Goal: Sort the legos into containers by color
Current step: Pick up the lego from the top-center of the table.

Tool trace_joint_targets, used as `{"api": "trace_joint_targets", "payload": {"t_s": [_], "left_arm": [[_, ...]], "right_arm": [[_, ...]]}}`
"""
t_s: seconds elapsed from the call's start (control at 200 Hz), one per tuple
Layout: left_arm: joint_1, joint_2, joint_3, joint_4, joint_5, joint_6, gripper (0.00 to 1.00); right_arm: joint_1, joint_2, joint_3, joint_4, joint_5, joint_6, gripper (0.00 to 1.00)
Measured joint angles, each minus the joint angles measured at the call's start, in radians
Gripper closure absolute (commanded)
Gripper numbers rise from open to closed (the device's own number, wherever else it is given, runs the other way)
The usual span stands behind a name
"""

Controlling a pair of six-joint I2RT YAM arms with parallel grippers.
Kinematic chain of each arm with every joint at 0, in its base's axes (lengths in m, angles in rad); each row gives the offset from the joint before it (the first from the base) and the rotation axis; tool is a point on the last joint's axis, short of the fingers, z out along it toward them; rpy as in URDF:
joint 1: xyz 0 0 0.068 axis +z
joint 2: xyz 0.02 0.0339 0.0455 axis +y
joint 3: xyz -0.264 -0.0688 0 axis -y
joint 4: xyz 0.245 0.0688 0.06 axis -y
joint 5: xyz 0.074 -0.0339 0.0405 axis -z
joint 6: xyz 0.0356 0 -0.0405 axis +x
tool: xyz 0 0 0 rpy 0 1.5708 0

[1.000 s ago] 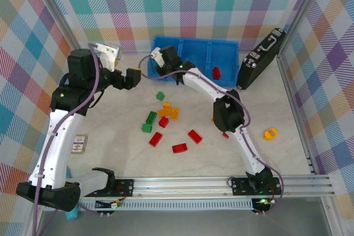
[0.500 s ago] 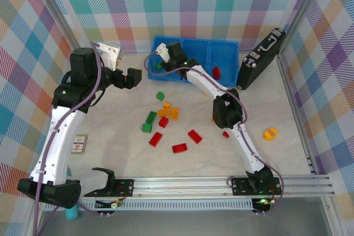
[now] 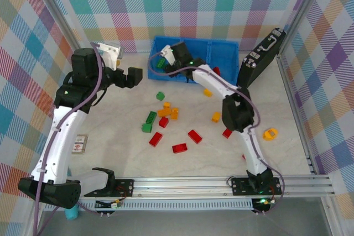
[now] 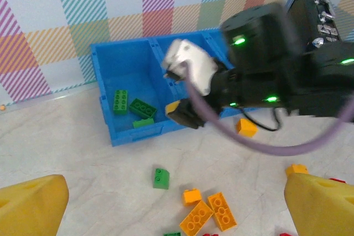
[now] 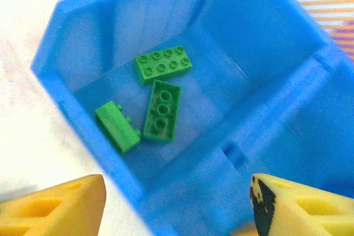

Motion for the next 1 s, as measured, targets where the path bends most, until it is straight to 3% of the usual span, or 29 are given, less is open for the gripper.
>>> {"api": "trace_joint_targets", "payload": {"t_s": [0.27,0.43,0.72,1.0], "left_arm": [[-0.007,0.022,-0.055,0.121,0.072,-0.095,0.00],[-0.050,0.120,-0.027,0.147,0.096,-0.162,0.03],[-0.360,0.345,0.016,0.151,-0.099,-0.147,0.06],[-0.545,0.592,0.056,0.211,-0.251,-0.145,0.06]], "right_arm": [[-0.088,-0.620,-0.499,-0.019,0.035,0.183,0.19],[-0.103,-0.857,-0.734,-0.069,0.044,0.300,0.17],[-0.113,-1.108,-0.964,-0.200,0.032,0.494,0.13],[-0.163,-1.332,-0.977,-0.344,0.027,0.618,0.11]]}}
